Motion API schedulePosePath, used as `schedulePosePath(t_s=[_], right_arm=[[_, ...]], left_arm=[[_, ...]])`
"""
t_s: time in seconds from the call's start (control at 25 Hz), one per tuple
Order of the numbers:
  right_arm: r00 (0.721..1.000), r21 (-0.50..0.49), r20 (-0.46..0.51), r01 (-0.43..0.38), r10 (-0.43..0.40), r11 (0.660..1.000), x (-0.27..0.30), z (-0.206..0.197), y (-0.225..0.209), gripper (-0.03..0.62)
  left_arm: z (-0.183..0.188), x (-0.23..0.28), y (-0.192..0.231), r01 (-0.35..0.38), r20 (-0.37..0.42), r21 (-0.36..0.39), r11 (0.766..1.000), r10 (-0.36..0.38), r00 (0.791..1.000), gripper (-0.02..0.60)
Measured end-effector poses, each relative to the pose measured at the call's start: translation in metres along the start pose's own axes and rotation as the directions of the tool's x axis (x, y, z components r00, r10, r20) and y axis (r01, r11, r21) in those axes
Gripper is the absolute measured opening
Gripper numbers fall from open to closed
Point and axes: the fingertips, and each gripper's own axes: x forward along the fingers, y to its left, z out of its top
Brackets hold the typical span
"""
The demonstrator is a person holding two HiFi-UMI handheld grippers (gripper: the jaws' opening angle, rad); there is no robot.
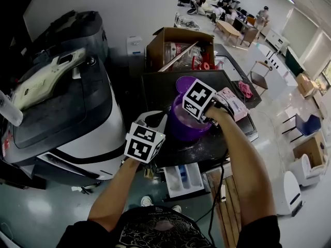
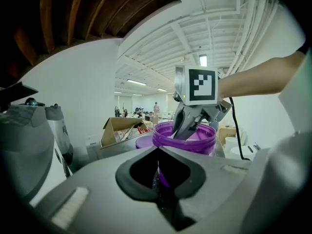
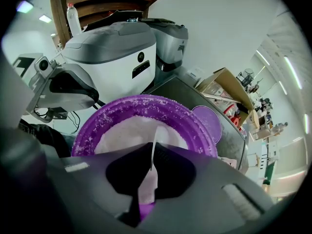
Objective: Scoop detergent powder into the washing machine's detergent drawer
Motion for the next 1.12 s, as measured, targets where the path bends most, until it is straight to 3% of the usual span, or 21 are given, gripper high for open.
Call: schedulePosePath(t_s=[0.28,1.12], right_arm=[[0.998,0.037,0.014,-0.065,0.065,0.997,0.002,0.0,0.011,0.035],[0.991,0.051,0.029,-0.133,0.132,0.99,0.001,-0.001,0.029,0.035]], left_arm=[[-0.002,-0.004,-0.002,-0.008,0.001,-0.002,1.0,0.008,1.0,0.003],[-0.004,-0.008,-0.011,-0.015,-0.004,0.0,1.0,0.015,1.0,0.003]])
